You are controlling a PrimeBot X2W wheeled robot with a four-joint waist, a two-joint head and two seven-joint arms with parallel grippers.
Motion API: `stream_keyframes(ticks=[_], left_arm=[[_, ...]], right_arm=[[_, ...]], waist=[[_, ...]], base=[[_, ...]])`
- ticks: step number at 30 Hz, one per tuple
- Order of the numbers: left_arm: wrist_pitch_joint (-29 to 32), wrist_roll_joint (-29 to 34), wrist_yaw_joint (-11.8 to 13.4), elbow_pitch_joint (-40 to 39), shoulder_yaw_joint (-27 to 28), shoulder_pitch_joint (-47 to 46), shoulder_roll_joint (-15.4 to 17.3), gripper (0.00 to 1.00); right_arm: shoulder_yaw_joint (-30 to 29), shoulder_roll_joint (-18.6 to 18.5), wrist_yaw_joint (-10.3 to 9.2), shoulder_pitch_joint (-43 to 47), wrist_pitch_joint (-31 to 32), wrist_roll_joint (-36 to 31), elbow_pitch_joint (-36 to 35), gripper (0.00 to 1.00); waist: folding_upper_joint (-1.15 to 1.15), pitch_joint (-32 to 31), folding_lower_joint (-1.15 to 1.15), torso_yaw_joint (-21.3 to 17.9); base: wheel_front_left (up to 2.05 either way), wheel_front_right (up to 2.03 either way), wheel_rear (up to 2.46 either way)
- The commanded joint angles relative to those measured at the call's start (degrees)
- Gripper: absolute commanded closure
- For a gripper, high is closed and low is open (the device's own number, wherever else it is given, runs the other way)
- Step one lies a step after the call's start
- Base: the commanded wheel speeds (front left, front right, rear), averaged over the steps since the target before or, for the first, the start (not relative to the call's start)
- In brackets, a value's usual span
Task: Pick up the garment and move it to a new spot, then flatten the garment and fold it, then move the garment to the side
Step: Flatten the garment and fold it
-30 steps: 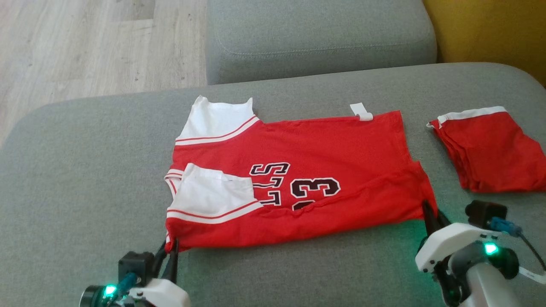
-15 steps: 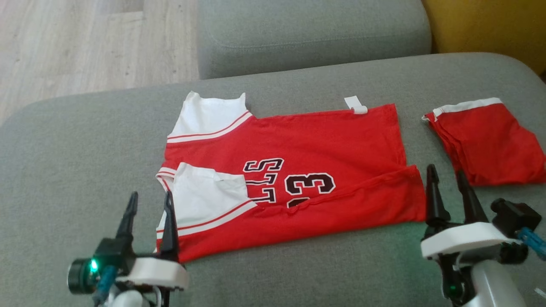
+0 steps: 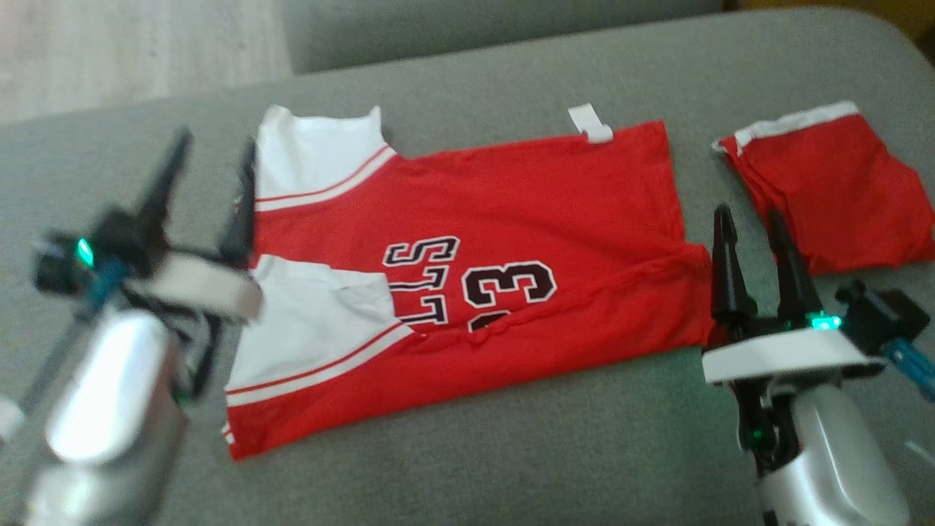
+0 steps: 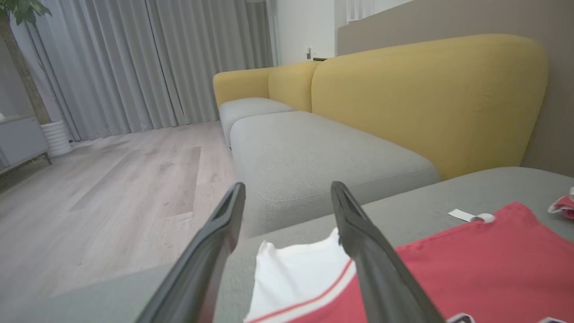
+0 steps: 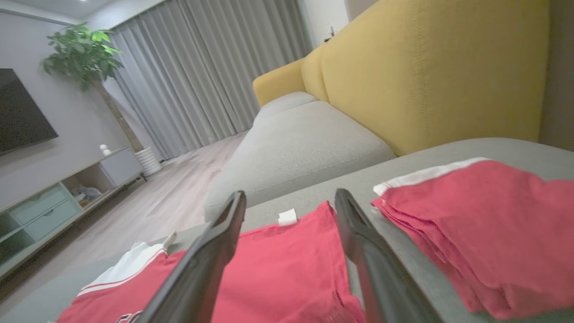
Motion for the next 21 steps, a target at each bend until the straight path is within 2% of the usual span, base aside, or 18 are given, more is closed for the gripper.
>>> stream_keyframes(ticks=[1,2,3,6,12,16,21], left_arm=[[2.2,0.7,-1.1,0.6,2.3,-5.6,3.6,0.0],[4.1,1.0,-2.1,2.1,1.8,-7.6,4.6,0.0],[4.1,1.0,-2.1,2.1,1.8,-7.6,4.6,0.0],[10.4,1.6,-5.3,7.1,0.4,-13.1,7.5,0.0],[20.1,1.0,-8.7,17.1,-2.4,-21.9,11.4,0.0],[22.7,-1.7,-9.4,22.7,-2.9,-25.4,13.3,0.0],[22.1,-4.0,-9.5,27.6,-3.2,-28.5,14.4,0.0]], right_arm=[[2.1,-0.2,-0.05,-2.6,-0.7,0.9,-2.5,0.0],[2.4,-0.2,-0.05,-3.0,-0.8,1.3,-2.8,0.0],[2.4,-0.2,-0.05,-3.0,-0.8,1.3,-2.8,0.0],[3.6,-0.2,-0.05,-4.2,-1.2,2.3,-3.7,0.0],[5.3,-0.2,-0.05,-5.7,-1.7,3.4,-5.1,0.0],[5.3,-0.2,-0.05,-5.7,-1.8,4.0,-5.0,0.0],[5.4,-0.2,-0.05,-5.4,-1.8,5.0,-5.8,0.0]], waist=[[0.0,3.9,-0.01,-3.2],[0.0,4.9,-0.01,-3.8],[0.0,4.9,-0.01,-3.8],[0.0,8.0,-0.01,-5.7],[0.0,12.3,-0.01,-8.5],[0.0,14.3,-0.01,-10.2],[0.0,15.8,-0.01,-11.6]], base=[[0.0,0.0,0.0],[0.0,0.0,0.0],[0.0,0.0,0.0],[0.0,0.0,0.0],[0.0,0.0,0.0],[0.0,0.0,0.0],[0.0,0.0,0.0]])
